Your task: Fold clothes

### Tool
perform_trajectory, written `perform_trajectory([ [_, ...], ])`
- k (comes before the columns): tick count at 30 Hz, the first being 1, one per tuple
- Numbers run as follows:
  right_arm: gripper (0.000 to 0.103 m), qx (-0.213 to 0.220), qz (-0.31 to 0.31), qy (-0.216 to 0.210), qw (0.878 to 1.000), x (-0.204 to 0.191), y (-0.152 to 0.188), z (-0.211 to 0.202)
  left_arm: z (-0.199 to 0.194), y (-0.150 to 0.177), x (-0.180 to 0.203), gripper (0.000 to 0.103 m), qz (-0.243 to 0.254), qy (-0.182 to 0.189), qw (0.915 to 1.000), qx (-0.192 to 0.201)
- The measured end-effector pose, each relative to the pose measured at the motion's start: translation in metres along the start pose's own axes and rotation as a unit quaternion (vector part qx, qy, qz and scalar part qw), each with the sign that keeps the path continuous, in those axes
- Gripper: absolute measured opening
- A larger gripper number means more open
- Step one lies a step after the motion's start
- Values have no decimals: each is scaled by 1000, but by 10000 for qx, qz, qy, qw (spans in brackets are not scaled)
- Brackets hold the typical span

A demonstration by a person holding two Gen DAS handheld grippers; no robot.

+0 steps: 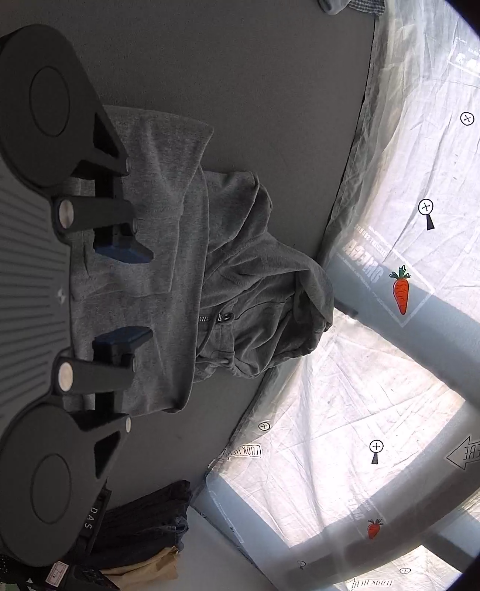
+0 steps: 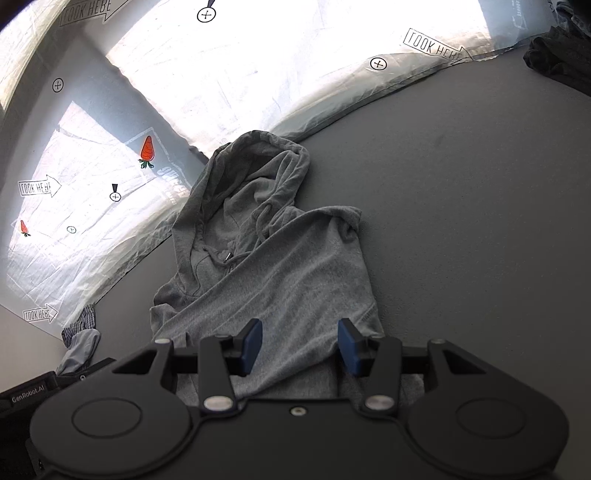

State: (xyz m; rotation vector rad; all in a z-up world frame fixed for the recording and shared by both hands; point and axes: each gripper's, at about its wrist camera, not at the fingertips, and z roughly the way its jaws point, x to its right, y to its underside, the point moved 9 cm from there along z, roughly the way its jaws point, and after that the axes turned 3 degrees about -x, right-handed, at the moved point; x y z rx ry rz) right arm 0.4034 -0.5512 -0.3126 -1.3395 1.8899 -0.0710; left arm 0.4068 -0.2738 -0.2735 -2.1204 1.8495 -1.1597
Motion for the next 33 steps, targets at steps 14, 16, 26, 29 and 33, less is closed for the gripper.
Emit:
perform_trajectory([
  [14,27,-1238,-381,-1018,9863,-81,36,67,-3,27,-103,72,-1296,-1388,9802,-561],
  [16,30,-1269,-489,-1018,9855,-91,34,76,-2,30,-106,74,-1320,-1408,9793,-608],
  [26,36,-1550,-1116,-803,9783,-119,36,116,8,30,-101,90,-1151,-1430,9803,-725],
  [29,27,-1586,-1056,-793,9785,-120,38,119,10,31,-100,92,-1123,-1419,9807,-735],
  [33,9,-1524,-1190,-810,9778,-120,37,115,12,30,-101,95,-1145,-1393,9808,-739],
])
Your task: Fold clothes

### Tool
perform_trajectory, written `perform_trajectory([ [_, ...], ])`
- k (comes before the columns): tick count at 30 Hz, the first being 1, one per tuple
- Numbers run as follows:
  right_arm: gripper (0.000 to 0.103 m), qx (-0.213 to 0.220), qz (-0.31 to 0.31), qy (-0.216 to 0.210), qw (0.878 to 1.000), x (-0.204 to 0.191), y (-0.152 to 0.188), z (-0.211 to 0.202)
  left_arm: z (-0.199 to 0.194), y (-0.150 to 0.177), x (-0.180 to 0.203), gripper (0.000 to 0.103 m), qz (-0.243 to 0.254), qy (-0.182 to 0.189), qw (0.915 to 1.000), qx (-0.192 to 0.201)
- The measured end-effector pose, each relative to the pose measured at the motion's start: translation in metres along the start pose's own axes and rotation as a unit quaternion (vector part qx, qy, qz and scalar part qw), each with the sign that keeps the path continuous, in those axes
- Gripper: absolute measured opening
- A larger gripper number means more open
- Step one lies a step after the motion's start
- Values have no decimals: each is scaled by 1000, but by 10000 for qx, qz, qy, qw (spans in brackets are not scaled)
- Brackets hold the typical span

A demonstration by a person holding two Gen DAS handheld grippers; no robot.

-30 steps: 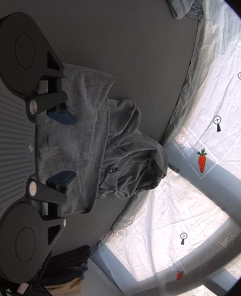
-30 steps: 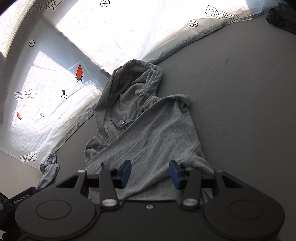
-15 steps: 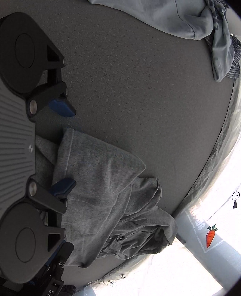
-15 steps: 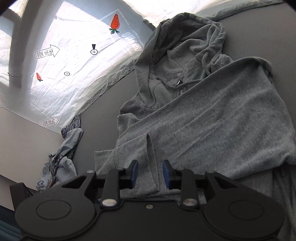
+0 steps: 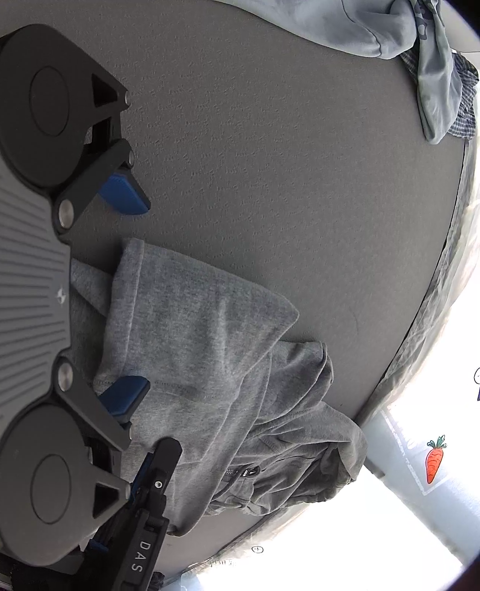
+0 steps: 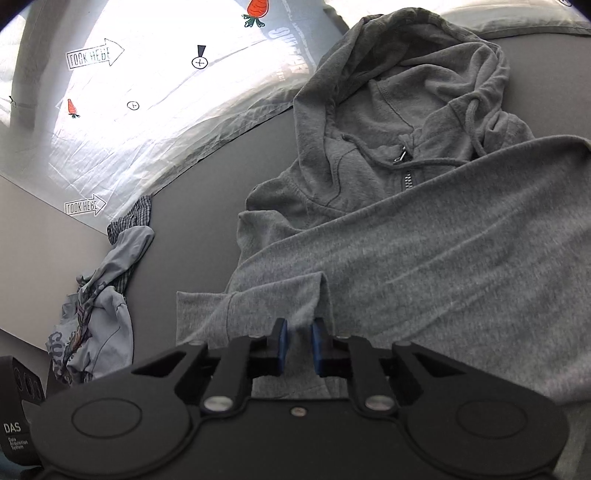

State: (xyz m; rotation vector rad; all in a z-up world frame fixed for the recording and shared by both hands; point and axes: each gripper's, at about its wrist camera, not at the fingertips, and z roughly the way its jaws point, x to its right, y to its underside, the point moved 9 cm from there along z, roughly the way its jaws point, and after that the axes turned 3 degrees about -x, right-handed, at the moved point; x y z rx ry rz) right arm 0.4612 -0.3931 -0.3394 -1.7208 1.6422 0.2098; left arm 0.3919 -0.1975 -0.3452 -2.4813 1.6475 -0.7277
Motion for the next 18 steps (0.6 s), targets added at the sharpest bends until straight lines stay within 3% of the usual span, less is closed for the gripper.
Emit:
perform_trajectory([
  [4,5,145,-151,41,9998,-3,-2,-9,1,-1,2,95,20,-25,10000,-38],
  [10,5,329,-587,380,9970,-2,-6,-27,-9,-3,3,95,-211,296,9993,2],
  [18,5,776,-600,1021,9899,35,-18,-68,-6,-9,19,95,327,-30,9994,105],
])
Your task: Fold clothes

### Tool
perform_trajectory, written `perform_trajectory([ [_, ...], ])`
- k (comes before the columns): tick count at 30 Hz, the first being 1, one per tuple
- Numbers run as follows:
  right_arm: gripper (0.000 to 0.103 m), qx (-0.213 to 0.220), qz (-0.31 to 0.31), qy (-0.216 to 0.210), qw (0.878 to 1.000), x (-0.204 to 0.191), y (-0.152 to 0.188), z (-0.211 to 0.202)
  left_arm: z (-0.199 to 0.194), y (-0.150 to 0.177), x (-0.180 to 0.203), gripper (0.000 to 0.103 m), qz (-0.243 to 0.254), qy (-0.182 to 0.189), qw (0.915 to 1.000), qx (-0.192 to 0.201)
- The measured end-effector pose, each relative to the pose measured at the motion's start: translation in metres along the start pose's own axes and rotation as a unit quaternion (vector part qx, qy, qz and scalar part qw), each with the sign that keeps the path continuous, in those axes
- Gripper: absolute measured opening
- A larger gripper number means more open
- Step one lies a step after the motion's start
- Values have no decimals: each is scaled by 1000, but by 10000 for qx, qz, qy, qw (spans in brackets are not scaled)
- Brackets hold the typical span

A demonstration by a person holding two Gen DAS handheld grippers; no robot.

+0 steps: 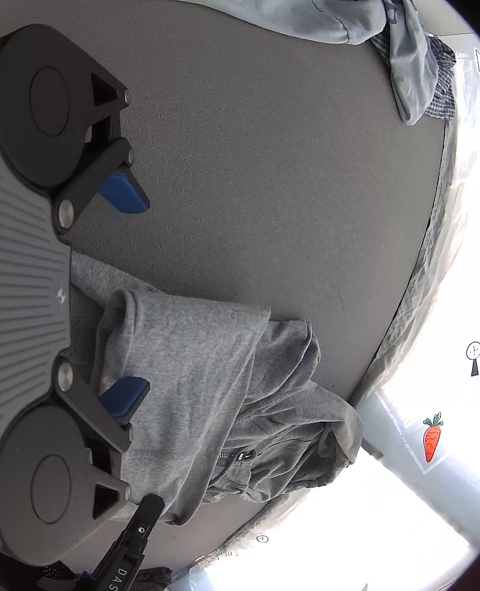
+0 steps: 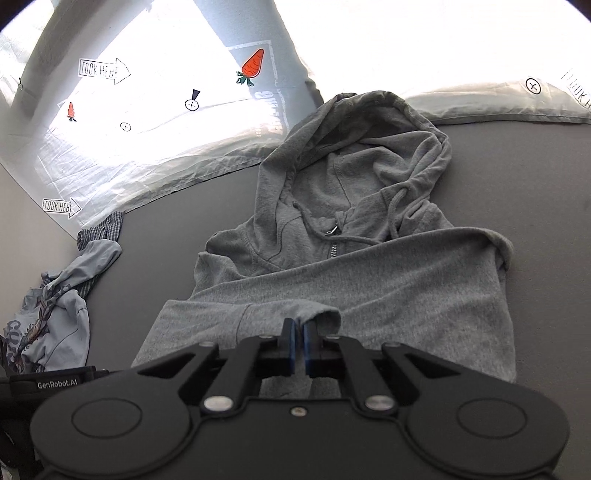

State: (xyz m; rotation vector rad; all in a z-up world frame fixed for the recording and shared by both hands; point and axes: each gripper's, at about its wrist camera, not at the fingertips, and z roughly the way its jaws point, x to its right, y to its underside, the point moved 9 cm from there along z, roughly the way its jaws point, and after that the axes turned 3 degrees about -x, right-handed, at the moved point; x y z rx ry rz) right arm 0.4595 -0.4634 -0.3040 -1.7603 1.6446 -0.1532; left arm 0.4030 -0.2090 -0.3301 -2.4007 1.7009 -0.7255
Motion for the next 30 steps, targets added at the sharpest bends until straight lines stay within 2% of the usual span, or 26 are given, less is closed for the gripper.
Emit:
perform_trajectory([
  [8,5,239,94,647,9976,55,-11,-26,13,-9,17,95,478,-277,9985,-2],
  [15,6,57,298,921,9953,79,1,-16,29,-10,22,95,838,-598,9946,-128],
  [21,11,-144,414,1002,9940,88,15,-3,38,-9,20,99,909,-652,9936,-168],
  [23,22,-182,426,1043,9935,91,15,-2,39,-10,21,99,920,-674,9933,-192],
  [27,36,-260,374,1127,9926,95,10,-6,36,-13,24,99,931,-665,9931,-239],
  [29,62,-248,252,1307,9908,97,5,-8,32,-24,29,99,1024,-674,9924,-132],
  [30,66,-214,180,1380,9900,98,0,-9,30,-31,31,99,1077,-692,9917,-69],
])
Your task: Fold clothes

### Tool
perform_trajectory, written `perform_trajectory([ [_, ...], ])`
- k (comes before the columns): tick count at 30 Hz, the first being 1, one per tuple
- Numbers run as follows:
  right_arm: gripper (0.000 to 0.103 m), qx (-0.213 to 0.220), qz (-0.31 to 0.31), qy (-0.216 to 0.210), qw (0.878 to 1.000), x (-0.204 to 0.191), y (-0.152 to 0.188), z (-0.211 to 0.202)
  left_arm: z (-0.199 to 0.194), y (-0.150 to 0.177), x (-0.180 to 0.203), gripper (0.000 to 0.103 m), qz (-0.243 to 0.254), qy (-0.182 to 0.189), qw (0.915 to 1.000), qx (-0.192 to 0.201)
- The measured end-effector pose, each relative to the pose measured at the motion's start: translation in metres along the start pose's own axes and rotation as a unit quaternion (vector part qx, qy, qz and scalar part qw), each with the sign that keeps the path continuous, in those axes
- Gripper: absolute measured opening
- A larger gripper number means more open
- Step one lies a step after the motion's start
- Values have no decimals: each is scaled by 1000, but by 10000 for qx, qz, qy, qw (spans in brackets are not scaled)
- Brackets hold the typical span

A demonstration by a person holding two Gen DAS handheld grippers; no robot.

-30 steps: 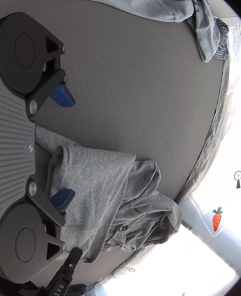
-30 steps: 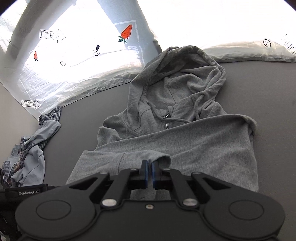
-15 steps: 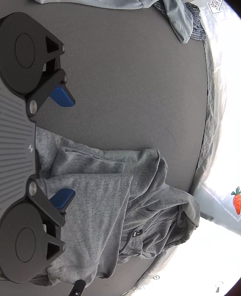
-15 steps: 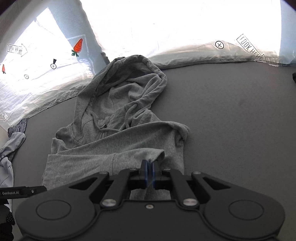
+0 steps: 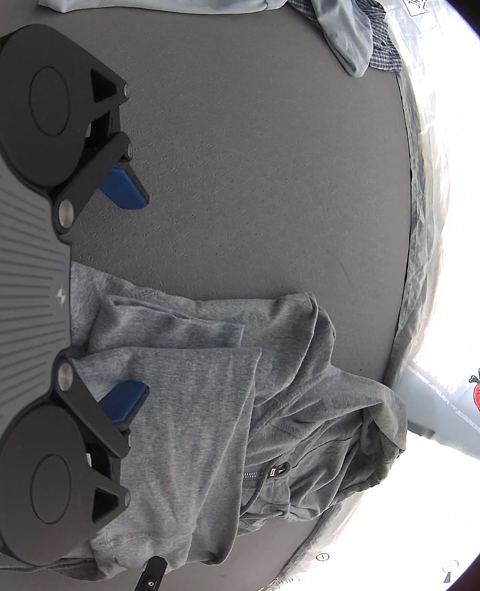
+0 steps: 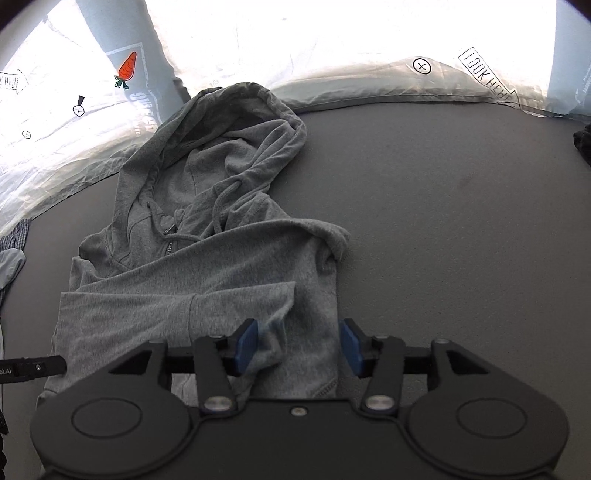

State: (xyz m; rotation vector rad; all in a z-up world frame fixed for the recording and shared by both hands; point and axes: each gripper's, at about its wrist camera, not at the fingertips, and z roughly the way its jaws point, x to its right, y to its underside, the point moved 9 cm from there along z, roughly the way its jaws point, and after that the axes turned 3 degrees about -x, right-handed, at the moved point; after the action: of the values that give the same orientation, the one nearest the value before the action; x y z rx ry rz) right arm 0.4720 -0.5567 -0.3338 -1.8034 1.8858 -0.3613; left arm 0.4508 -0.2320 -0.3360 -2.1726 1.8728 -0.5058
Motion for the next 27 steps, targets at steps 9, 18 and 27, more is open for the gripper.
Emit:
perform_trajectory([
  [9,100,645,-185,440,9968,18,-80,25,26,-94,58,99,1126,-287,9907,704],
  [18,100,964,-177,793,9920,26,-164,92,72,-181,113,99,2087,-823,9652,1341],
  [27,100,705,-800,1320,9855,17,-189,147,115,-226,98,99,1587,-1151,9708,1381],
])
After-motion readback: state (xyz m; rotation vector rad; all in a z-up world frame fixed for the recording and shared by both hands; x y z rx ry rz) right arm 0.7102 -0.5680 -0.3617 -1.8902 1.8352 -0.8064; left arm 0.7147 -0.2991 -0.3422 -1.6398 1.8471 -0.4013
